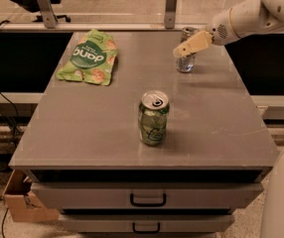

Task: Move redbull can near green rice chip bag

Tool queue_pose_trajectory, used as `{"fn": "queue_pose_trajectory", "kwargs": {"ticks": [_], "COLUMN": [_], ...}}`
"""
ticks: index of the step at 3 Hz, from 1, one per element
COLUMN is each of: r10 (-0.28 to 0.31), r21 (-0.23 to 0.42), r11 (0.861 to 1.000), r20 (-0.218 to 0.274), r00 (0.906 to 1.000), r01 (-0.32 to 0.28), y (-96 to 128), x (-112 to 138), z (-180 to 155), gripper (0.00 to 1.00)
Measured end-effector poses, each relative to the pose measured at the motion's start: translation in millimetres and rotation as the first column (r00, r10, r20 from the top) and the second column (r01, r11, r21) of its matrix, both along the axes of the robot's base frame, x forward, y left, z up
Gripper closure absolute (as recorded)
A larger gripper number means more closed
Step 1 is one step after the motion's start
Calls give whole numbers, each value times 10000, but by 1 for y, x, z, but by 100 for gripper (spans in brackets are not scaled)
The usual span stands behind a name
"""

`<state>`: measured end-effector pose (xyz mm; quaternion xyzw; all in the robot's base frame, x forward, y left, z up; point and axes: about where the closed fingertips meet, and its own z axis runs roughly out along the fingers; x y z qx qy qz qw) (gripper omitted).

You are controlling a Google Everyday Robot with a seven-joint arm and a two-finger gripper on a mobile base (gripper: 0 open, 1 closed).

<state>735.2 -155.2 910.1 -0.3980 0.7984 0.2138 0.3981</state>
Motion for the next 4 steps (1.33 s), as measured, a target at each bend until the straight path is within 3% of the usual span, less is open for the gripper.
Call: {"fn": "queue_pose_trajectory", "kwargs": {"ticks": [2,3,4], "r10": [478,980,1019], "r21": [262,296,299], "r11": [9985,9946,9942], "r20": [58,569,541], "r00": [9988,9936,9933], "r01": [-479,-998,-1036], "y": [16,30,32], "x": [-1,-8,-7], "z": [7,30,28], "gripper": [64,87,100]}}
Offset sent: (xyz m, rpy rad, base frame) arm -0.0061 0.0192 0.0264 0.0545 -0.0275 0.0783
